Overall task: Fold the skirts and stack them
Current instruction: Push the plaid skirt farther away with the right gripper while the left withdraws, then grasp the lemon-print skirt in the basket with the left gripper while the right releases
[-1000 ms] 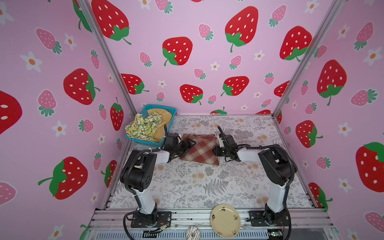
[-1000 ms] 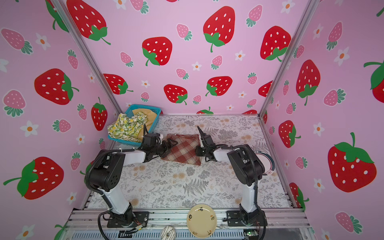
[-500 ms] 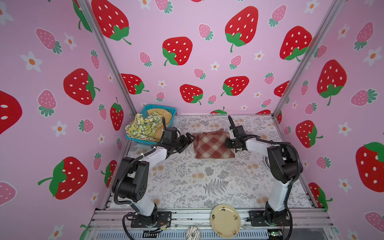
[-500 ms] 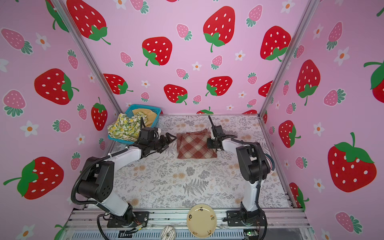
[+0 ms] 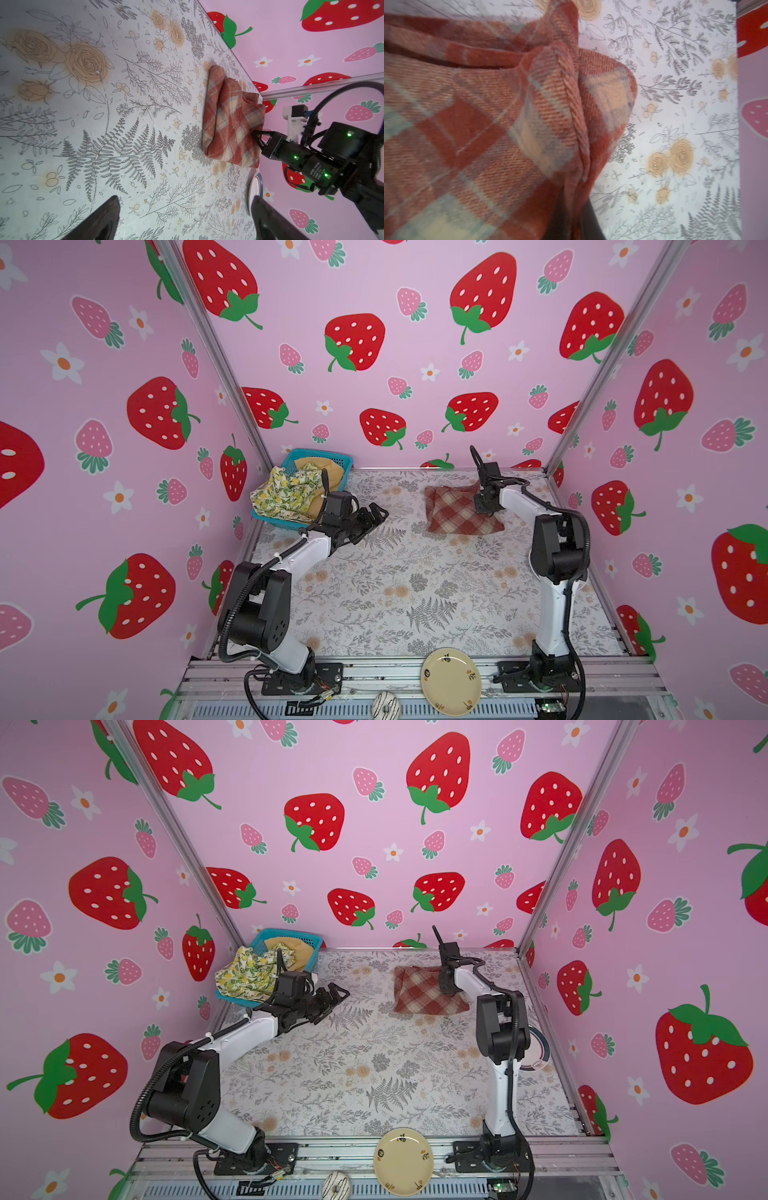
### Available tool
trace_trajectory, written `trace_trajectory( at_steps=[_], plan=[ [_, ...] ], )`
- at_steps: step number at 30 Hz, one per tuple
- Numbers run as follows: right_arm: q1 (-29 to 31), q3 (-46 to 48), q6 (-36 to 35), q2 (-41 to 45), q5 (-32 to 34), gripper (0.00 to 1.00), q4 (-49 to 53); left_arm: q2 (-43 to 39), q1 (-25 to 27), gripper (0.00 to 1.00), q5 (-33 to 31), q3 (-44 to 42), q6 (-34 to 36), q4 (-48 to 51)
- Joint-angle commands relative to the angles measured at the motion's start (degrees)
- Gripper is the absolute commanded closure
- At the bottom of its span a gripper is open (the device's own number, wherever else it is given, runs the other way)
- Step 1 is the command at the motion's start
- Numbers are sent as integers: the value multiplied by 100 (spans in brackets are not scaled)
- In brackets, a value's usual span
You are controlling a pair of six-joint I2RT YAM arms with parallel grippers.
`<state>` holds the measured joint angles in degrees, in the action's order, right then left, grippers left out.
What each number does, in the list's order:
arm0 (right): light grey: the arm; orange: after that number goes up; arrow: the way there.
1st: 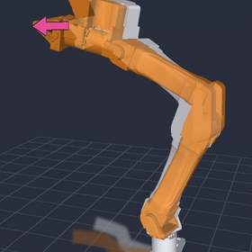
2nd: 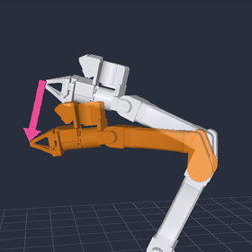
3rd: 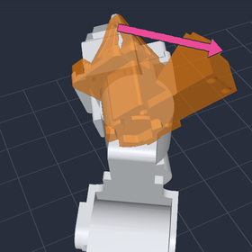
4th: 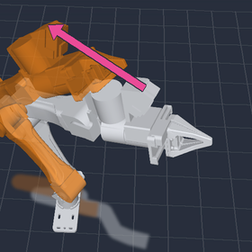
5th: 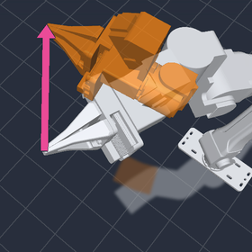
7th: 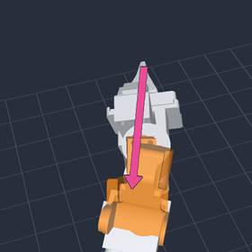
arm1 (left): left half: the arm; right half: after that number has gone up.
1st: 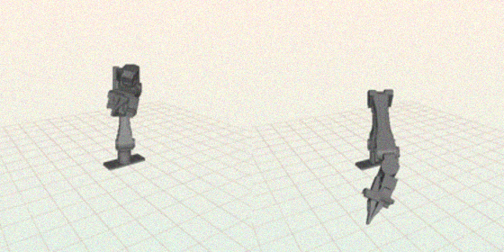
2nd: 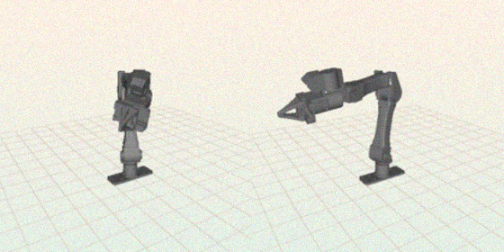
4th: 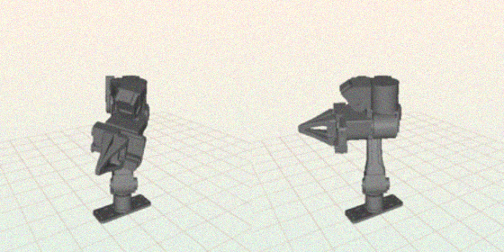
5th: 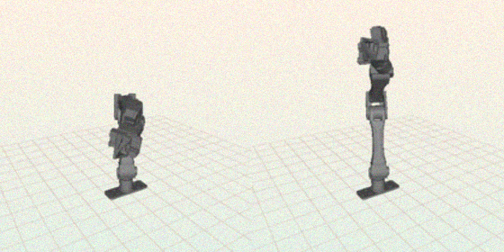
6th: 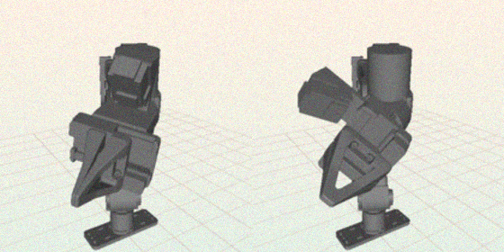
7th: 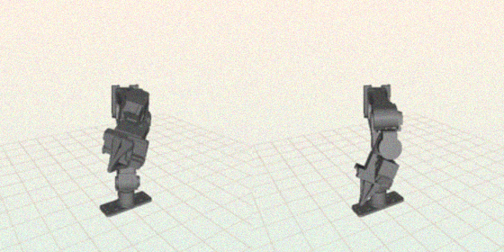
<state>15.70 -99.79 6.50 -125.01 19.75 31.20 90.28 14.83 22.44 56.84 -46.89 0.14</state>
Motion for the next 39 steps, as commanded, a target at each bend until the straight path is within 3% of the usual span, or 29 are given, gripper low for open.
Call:
trace_trajectory(
  at_steps=[1,13,19,25,30,33,39],
  plan=[
    [-264,-586,-603,-380,796,90,523,-296,-71,0,-152,282,151,262],
    [-648,-2009,-1430,-1359,1442,87,447,-611,-389,0,-458,222,115,578],
    [-682,-2201,-1551,-1425,2001,78,87,-639,-460,0,-646,422,208,894],
    [-669,-1914,-1179,-945,1724,35,-270,-593,-562,1,-983,1026,302,1380],
    [-610,-1683,-694,-263,805,0,-219,-395,-661,1,-2000,1744,329,2103],
    [-493,-1413,-509,198,415,0,-246,-284,-815,1,-2425,2048,361,2272],
    [-176,-499,-46,1244,-563,0,-580,322,-1364,1,-2661,2997,753,2821]
  ],
)
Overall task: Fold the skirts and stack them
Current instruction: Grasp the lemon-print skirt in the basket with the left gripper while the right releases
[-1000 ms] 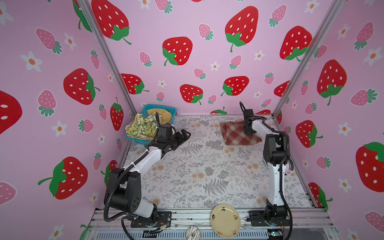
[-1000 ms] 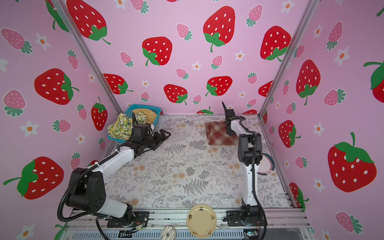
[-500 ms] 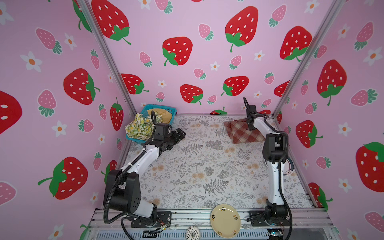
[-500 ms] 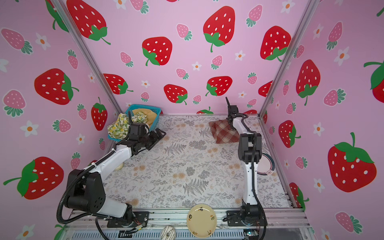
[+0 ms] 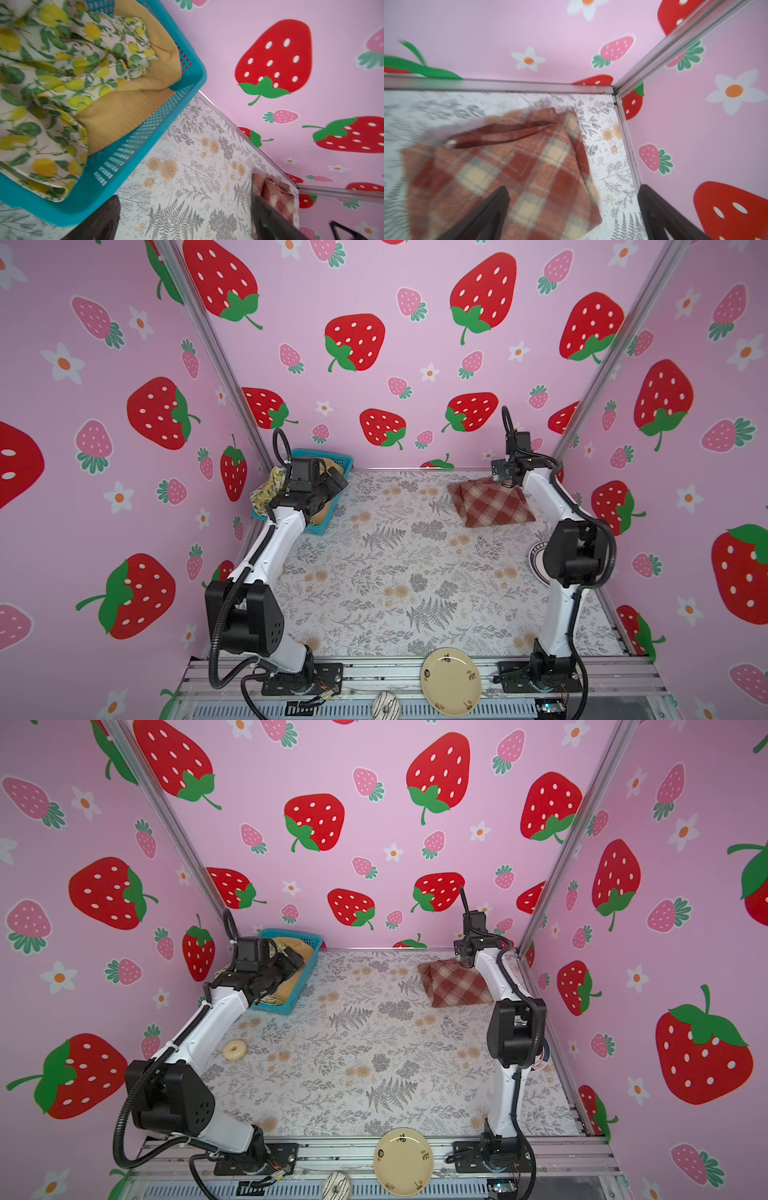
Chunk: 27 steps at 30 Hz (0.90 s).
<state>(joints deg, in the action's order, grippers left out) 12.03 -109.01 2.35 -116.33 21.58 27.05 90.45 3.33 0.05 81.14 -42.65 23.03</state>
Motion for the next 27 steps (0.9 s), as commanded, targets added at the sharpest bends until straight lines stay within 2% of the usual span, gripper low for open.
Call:
trace_trajectory(
  at_steps=[1,7,11,13,16,20,27],
  plan=[
    [247,628,433,544,-887,0,-270,458,-292,0,-420,778,468,671],
    [771,1888,663,1497,-1395,0,-962,1790,-727,1,-571,2541,1378,1871],
    [1029,2558,870,1962,-1704,0,-1272,2689,-842,2,-1006,3612,2008,2501],
    [1139,2799,935,2147,-1653,0,-1322,2881,-921,2,-1003,3695,2150,2336],
    [1237,3195,994,2418,-1748,0,-1444,3263,-1117,3,-974,3909,2006,2294],
    [1292,3518,1022,2624,-1815,0,-1472,3701,-1182,3,-1405,4316,2111,2482],
    [1375,3806,1228,2658,-2097,0,-1643,4042,-1205,3,-2114,4339,2074,2483]
  ],
)
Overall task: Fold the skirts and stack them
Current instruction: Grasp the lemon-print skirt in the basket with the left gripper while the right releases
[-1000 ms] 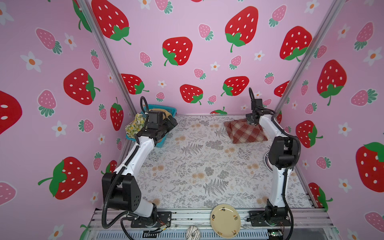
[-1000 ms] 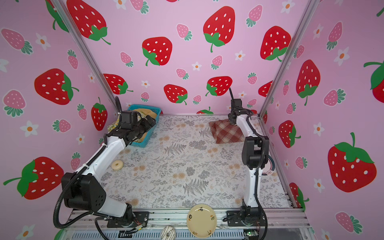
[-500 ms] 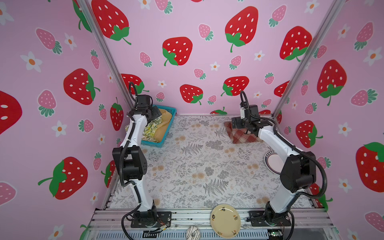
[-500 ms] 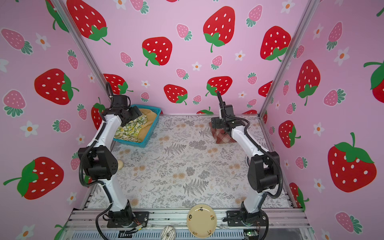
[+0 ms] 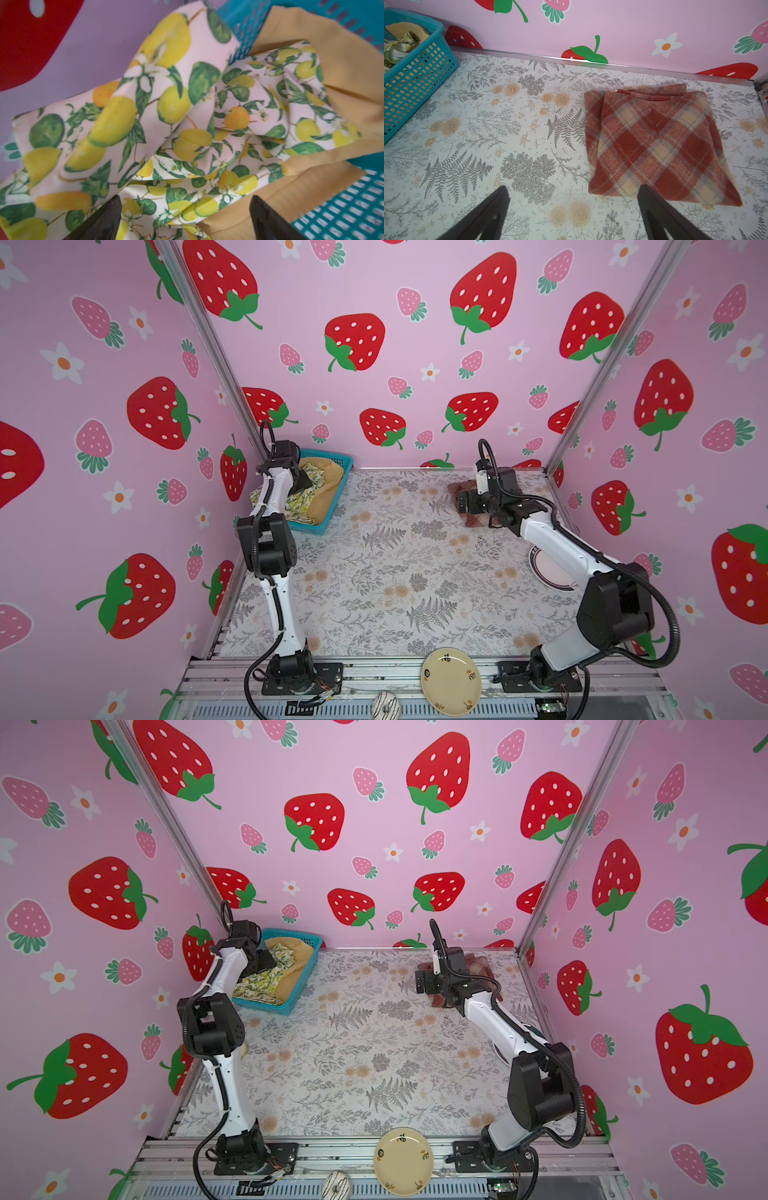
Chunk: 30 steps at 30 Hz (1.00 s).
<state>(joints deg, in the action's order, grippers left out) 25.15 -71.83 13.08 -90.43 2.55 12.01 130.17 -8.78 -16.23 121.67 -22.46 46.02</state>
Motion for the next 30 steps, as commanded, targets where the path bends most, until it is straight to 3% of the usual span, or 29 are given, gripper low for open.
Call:
trace_trajectory(
  at_steps=[1,14,18,22,26,27,30],
  plan=[
    [91,105,168,62,-193,0,-129,132,3,3,-490,303,39,175],
    [293,459,383,158,-289,0,-191,697,-28,9,-551,500,-97,6],
    [348,528,462,206,-322,0,-216,770,7,17,-762,503,16,-16],
    [394,639,558,258,-373,0,-268,742,14,38,-767,351,94,-144],
    [454,766,634,354,-412,0,-330,657,12,69,-498,311,67,-172],
    [456,782,652,376,-413,0,-339,625,8,83,-449,306,38,-161],
    [474,867,690,477,-413,0,-372,424,8,98,-276,275,22,-169]
  ],
)
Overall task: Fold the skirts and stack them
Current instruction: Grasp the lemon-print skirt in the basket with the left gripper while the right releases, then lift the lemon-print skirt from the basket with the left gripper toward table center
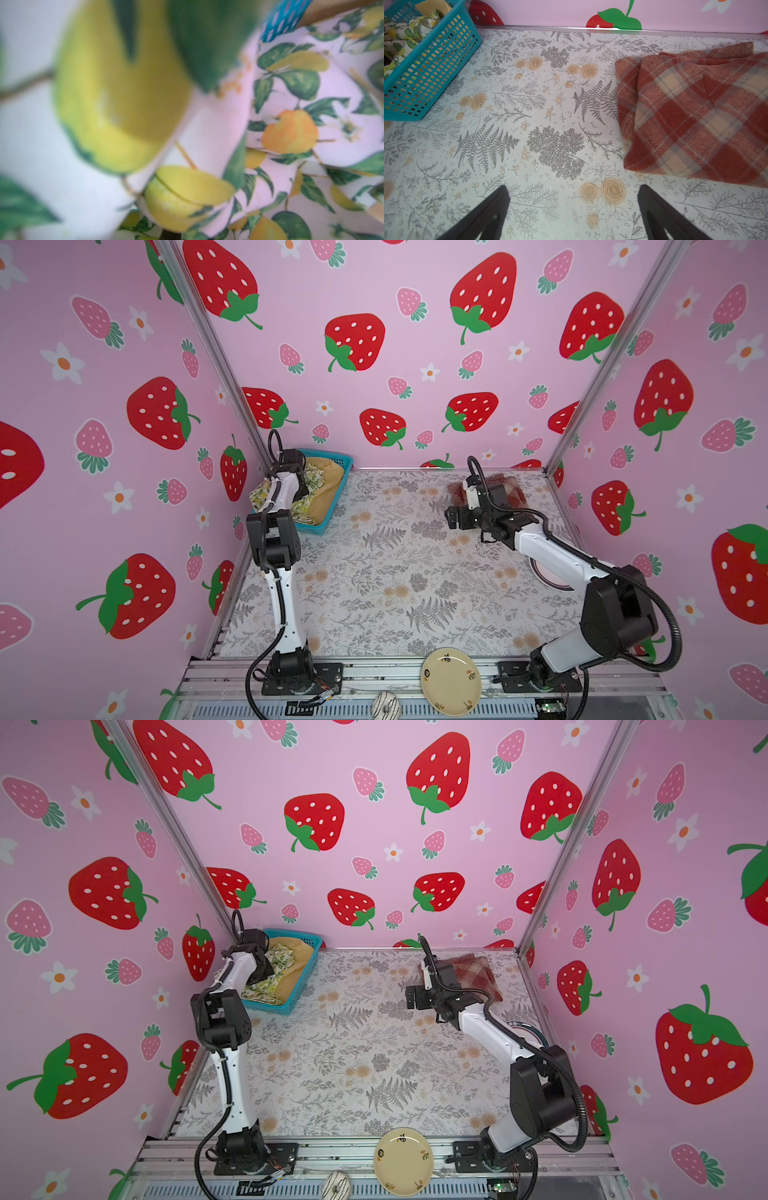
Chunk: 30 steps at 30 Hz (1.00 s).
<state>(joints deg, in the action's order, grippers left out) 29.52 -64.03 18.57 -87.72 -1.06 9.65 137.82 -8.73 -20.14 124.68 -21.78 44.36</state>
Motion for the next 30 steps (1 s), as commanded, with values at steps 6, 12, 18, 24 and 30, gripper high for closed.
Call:
trace_trajectory(
  at_steps=[6,12,18,24,30],
  plan=[
    [54,266,243,433,-124,0,-386,-1220,3,100,545,-613,-218,-360],
    [71,312,288,449,-206,0,-533,-2118,3,100,1214,-1148,-593,-608],
    [65,340,279,419,-237,0,-622,-2826,46,100,2030,-1524,-1052,-759],
    [72,321,190,488,-78,0,-611,-3643,448,100,2611,-1815,-1279,-918],
    [72,296,113,642,198,0,-549,-4259,1359,100,2725,-1685,-1226,-755]
  ],
)
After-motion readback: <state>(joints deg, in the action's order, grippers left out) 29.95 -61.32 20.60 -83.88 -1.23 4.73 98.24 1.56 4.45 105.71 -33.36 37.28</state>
